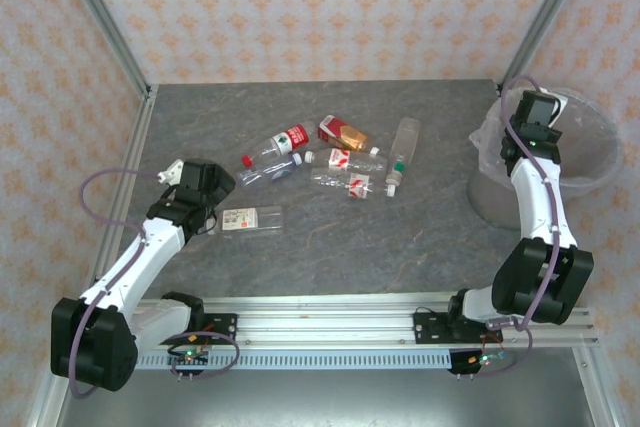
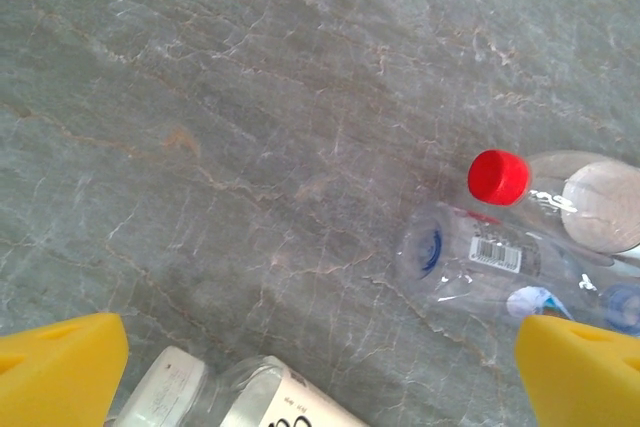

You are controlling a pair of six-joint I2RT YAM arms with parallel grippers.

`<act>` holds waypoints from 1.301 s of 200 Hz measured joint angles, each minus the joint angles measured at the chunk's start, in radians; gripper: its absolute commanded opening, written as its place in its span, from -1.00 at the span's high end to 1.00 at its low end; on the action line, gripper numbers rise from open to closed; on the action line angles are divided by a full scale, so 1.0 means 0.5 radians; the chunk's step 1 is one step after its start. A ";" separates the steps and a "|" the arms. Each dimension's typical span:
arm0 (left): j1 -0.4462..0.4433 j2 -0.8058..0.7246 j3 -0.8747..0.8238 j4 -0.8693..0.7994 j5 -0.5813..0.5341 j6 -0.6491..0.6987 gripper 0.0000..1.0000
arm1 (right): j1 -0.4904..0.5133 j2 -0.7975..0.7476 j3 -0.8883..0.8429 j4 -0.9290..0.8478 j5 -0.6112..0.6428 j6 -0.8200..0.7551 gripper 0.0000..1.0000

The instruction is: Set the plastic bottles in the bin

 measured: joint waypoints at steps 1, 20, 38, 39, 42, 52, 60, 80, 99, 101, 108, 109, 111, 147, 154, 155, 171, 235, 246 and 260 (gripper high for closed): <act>0.000 0.000 0.000 -0.001 0.000 0.000 -1.00 | 0.000 0.000 -0.001 0.000 0.000 0.002 -0.05; 0.000 0.000 0.000 -0.028 0.000 -0.001 -1.00 | 0.000 0.003 -0.013 -0.001 -0.001 0.038 -0.14; 0.000 0.000 -0.001 -0.041 0.000 -0.001 -1.00 | 0.000 0.021 -0.013 -0.022 -0.001 0.076 -0.26; 0.000 0.000 -0.001 -0.042 0.000 -0.001 -1.00 | 0.000 0.022 -0.013 -0.024 -0.001 0.079 -0.27; 0.000 0.001 -0.001 -0.044 -0.001 -0.001 -1.00 | 0.000 0.025 -0.013 -0.030 -0.002 0.095 -0.28; 0.000 0.002 0.000 -0.055 -0.001 -0.002 -1.00 | 0.000 0.036 -0.013 -0.056 -0.002 0.111 -0.32; 0.000 0.005 0.000 -0.065 -0.001 -0.002 -1.00 | 0.000 0.038 -0.013 -0.082 -0.001 0.126 -0.36; 0.000 0.024 0.000 -0.089 0.000 -0.008 -1.00 | 0.000 0.036 -0.013 -0.124 0.002 0.162 -0.52; 0.000 0.044 0.000 -0.104 0.002 -0.012 -1.00 | 0.000 0.019 -0.013 -0.161 0.007 0.196 -0.66; 0.000 0.046 0.000 -0.105 0.003 -0.014 -1.00 | 0.000 0.015 -0.013 -0.167 0.006 0.208 -0.67; 0.000 0.050 0.000 -0.112 0.005 -0.019 -1.00 | 0.000 0.002 -0.013 -0.185 0.005 0.211 -0.69; 0.000 0.050 0.000 -0.114 0.006 -0.021 -1.00 | 0.000 -0.003 -0.013 -0.188 0.004 0.214 -0.70; 0.000 0.050 0.000 -0.117 0.006 -0.023 -1.00 | 0.000 -0.008 -0.013 -0.192 0.003 0.208 -0.71; 0.000 0.055 0.000 -0.134 0.007 -0.060 -1.00 | 0.000 -0.173 -0.008 -0.257 -0.074 0.248 -0.84; 0.000 0.060 0.000 -0.139 0.006 -0.069 -1.00 | 0.000 -0.208 -0.004 -0.270 -0.110 0.259 -0.88; 0.000 0.060 0.000 -0.140 0.007 -0.071 -1.00 | 0.001 -0.216 -0.002 -0.273 -0.119 0.267 -0.89; 0.000 0.067 0.000 -0.159 0.007 -0.098 -1.00 | 0.005 -0.278 0.012 -0.302 -0.196 0.292 -0.98; 0.006 0.031 -0.013 -0.171 0.025 -0.219 -1.00 | 0.262 -0.501 0.018 -0.342 -0.410 0.370 -0.98; 0.020 0.005 -0.026 -0.172 0.026 -0.244 -1.00 | 0.292 -0.533 0.016 -0.335 -0.423 0.385 -0.98; 0.045 -0.024 -0.047 -0.172 0.027 -0.274 -1.00 | 0.329 -0.582 -0.004 -0.298 -0.459 0.391 -0.98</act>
